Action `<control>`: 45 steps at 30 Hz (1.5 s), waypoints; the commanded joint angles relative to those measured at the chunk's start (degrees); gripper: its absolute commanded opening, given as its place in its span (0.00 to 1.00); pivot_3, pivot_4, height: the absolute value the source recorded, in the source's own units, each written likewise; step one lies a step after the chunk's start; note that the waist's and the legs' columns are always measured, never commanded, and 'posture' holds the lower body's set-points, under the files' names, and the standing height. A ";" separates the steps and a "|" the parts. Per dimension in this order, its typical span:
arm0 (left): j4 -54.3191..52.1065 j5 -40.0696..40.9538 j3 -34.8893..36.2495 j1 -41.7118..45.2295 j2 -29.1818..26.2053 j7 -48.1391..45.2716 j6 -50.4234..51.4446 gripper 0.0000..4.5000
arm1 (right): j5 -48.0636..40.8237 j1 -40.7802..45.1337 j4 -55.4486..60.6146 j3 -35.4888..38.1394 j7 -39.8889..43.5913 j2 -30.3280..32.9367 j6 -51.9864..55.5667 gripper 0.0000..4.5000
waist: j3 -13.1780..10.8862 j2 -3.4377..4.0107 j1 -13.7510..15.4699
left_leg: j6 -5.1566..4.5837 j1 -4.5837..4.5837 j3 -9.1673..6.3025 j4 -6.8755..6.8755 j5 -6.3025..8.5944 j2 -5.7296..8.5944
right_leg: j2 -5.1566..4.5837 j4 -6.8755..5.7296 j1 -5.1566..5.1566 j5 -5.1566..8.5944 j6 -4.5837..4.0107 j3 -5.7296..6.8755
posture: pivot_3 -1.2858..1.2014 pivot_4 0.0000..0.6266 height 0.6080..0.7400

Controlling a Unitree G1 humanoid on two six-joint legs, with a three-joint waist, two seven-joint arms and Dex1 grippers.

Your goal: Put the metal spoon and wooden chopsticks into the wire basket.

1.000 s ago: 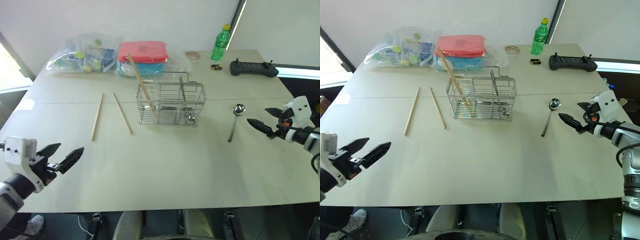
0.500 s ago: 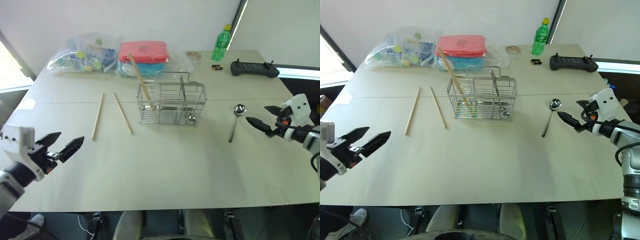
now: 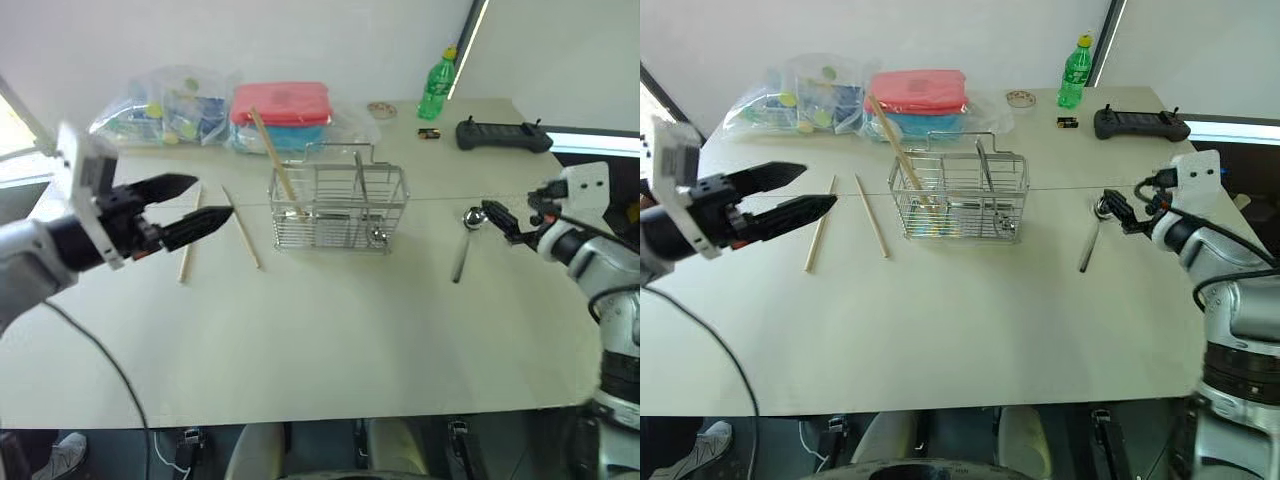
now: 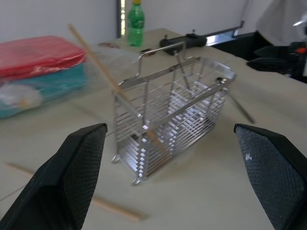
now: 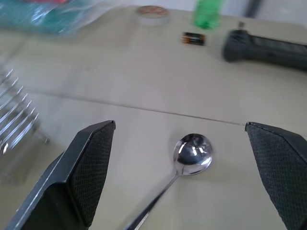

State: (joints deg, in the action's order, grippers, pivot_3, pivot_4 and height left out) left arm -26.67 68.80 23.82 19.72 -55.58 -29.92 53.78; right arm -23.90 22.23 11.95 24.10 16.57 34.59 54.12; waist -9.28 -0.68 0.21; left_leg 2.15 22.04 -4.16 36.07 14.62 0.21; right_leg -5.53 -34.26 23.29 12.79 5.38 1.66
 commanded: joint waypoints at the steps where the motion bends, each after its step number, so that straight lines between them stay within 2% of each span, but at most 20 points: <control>1: 0.87 0.06 -4.87 5.91 0.53 -2.76 0.20 1.00 | -0.42 2.54 7.32 3.35 -9.75 -5.41 10.57 1.00 | 0.00 0.00 0.06 | 0.00 0.04 -0.05 0.00 0.00 0.00 | 0.03 -0.01 0.02 0.00 0.00 0.01 | 0.52 0.24 0.76; 5: 0.52 -1.90 -9.86 10.74 2.26 -5.03 -0.42 1.00 | 2.10 4.02 9.26 4.61 -17.22 -11.68 16.96 1.00 | 0.00 0.01 0.04 | -0.01 0.08 -0.05 0.05 -0.01 0.00 | 0.04 -0.01 0.04 -0.01 0.01 0.00 | 0.52 0.24 0.76; 10: 1.25 -4.88 -14.79 14.84 6.05 -5.82 -0.67 1.00 | 4.60 2.83 4.27 2.59 -18.95 -15.21 13.59 1.00 | 0.00 0.01 0.08 | -0.01 0.05 -0.05 0.07 -0.01 0.01 | 0.04 -0.01 -0.01 -0.01 0.01 0.00 | 0.52 0.24 0.76; 21: 3.01 -8.36 -17.43 19.81 9.99 -8.34 0.13 1.00 | 9.31 7.10 -16.68 -1.62 -17.36 -14.64 -2.01 1.00 | -0.01 0.02 -1.38 | -0.02 0.01 -0.06 0.04 -0.01 0.00 | 0.06 -0.08 0.01 -0.02 0.05 -0.01 | 0.52 0.24 0.76; 26: 2.95 -8.93 -17.23 19.65 10.44 -8.43 0.47 1.00 | 9.39 9.77 -20.30 -3.90 -15.53 -15.07 -4.89 1.00 | -0.01 0.02 -1.29 | -0.02 -0.04 -0.08 -0.01 -0.01 -0.01 | 0.09 -0.14 0.01 -0.05 0.16 -0.01 | 0.52 0.24 0.76; 33: 3.01 -8.73 -16.68 20.06 10.94 -7.75 1.03 1.00 | 10.69 12.83 -27.25 -5.02 -17.47 -16.46 -8.56 1.00 | -0.01 0.01 -1.20 | -0.02 -0.03 -0.09 0.02 -0.01 -0.01 | 0.09 -0.13 -0.01 -0.04 0.14 -0.02 | 0.52 0.24 0.76; 36: 3.21 -8.58 -16.59 20.79 10.81 -7.60 1.21 1.00 | 10.71 13.72 -29.42 -4.67 -17.72 -16.30 -9.90 0.81 | -0.01 0.01 -1.21 | -0.02 -0.03 -0.09 0.03 -0.01 -0.01 | 0.09 -0.13 -0.02 -0.04 0.14 -0.02 | 0.52 0.24 0.76; 38: 3.36 -8.11 -16.26 21.41 10.75 -7.29 1.54 1.00 | 10.70 13.90 -30.70 -4.31 -17.67 -15.96 -10.58 0.59 | -0.01 0.01 -1.21 | -0.02 -0.03 -0.09 0.03 -0.01 -0.01 | 0.09 -0.13 -0.02 -0.05 0.16 -0.02 | 0.52 0.24 0.76; 39: 3.39 -8.03 -16.16 21.64 10.72 -7.25 1.66 1.00 | 10.84 13.93 -31.22 -4.19 -17.76 -15.82 -10.92 0.43 | -0.01 0.01 -1.21 | -0.02 -0.04 -0.09 0.03 -0.01 -0.01 | 0.09 -0.13 -0.03 -0.05 0.15 -0.02 | 0.52 0.24 0.76; 40: 3.34 -7.93 -16.05 21.82 10.63 -7.26 1.81 1.00 | 11.04 13.83 -31.50 -4.10 -17.85 -15.68 -11.28 0.35 | -0.01 0.01 -1.27 | -0.02 -0.04 -0.10 0.03 -0.01 -0.01 | 0.09 -0.13 -0.03 -0.05 0.15 -0.02 | 0.52 0.24 0.76; 42: 3.43 -7.85 -15.88 22.26 10.45 -7.37 2.07 1.00 | 10.98 13.69 -31.65 -3.65 -18.15 -15.63 -11.37 0.10 | 0.00 0.01 -1.39 | -0.02 -0.06 -0.09 0.01 -0.01 -0.01 | 0.10 -0.13 -0.03 -0.05 0.16 -0.02 | 0.52 0.24 0.76; 43: 3.54 -7.78 -15.77 22.46 10.37 -7.41 2.20 1.00 | 10.85 13.61 -31.60 -3.45 -18.22 -15.64 -11.43 0.01 | 0.01 -0.02 -1.44 | -0.02 -0.11 -0.09 0.00 -0.01 -0.01 | 0.10 -0.14 -0.07 -0.06 0.17 -0.02 | 0.52 0.24 0.76; 45: 4.04 -7.51 -15.46 22.98 10.33 -7.38 2.47 1.00 | 10.75 13.55 -31.55 -3.34 -18.18 -15.61 -11.57 0.01 | 0.02 -0.03 -1.34 | -0.02 -0.25 -0.09 0.00 -0.01 -0.02 | 0.11 -0.13 -0.20 -0.02 0.11 -0.02 | 0.52 0.24 0.76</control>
State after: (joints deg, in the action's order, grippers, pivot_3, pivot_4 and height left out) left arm -22.54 60.59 6.10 41.10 -44.77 -37.21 56.06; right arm -12.59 35.72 -19.48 20.65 -1.66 19.19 42.37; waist -9.26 -0.71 -1.13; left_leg 2.13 21.77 -4.25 36.07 14.61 0.20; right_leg -5.43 -34.39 23.07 12.79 5.46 1.63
